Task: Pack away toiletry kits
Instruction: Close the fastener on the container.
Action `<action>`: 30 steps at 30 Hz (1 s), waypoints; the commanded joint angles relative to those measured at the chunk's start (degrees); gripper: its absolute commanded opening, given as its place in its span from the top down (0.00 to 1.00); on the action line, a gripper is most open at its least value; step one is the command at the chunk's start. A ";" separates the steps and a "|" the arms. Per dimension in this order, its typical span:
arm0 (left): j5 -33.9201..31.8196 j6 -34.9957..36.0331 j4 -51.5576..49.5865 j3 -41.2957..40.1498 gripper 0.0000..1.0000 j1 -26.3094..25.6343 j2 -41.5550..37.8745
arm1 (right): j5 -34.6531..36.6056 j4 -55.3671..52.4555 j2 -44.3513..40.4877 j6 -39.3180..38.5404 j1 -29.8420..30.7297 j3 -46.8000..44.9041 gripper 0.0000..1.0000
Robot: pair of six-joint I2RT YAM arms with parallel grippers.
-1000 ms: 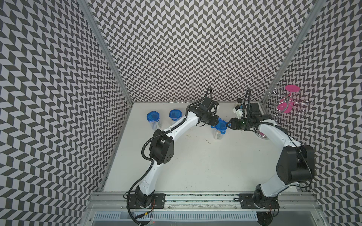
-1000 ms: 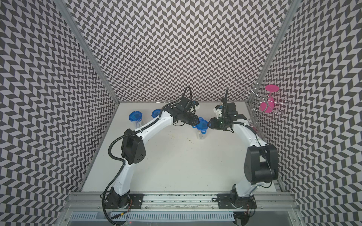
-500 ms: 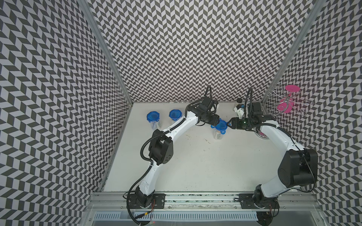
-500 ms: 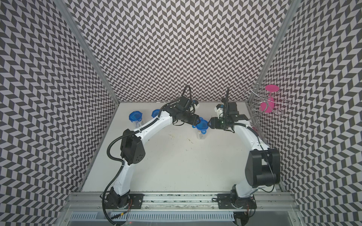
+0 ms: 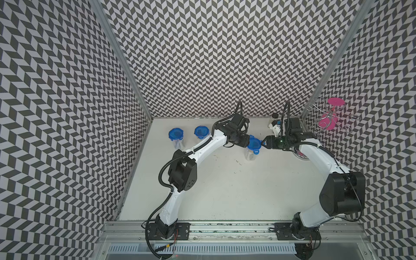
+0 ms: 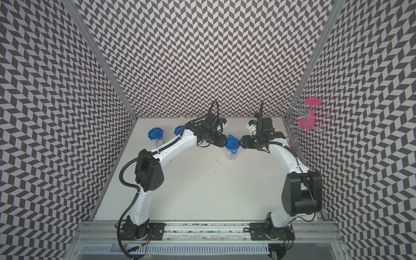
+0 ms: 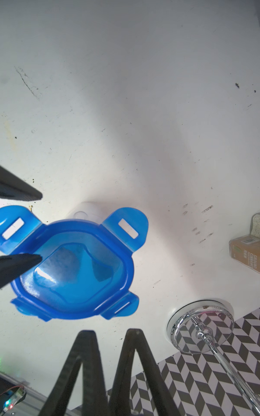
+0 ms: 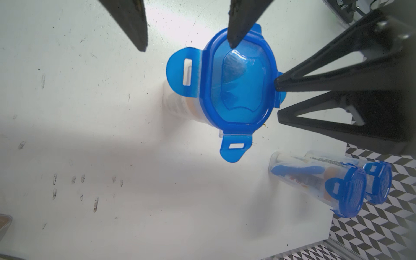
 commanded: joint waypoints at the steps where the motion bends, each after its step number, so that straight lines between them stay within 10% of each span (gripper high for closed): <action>1: -0.57 0.63 -1.14 3.71 0.60 -0.22 2.34 | 0.54 1.94 0.45 -0.51 0.21 -0.11 0.48; 30: -3.70 2.25 -0.20 9.95 0.63 0.53 5.58 | 4.25 0.10 2.38 -0.82 0.69 2.03 0.48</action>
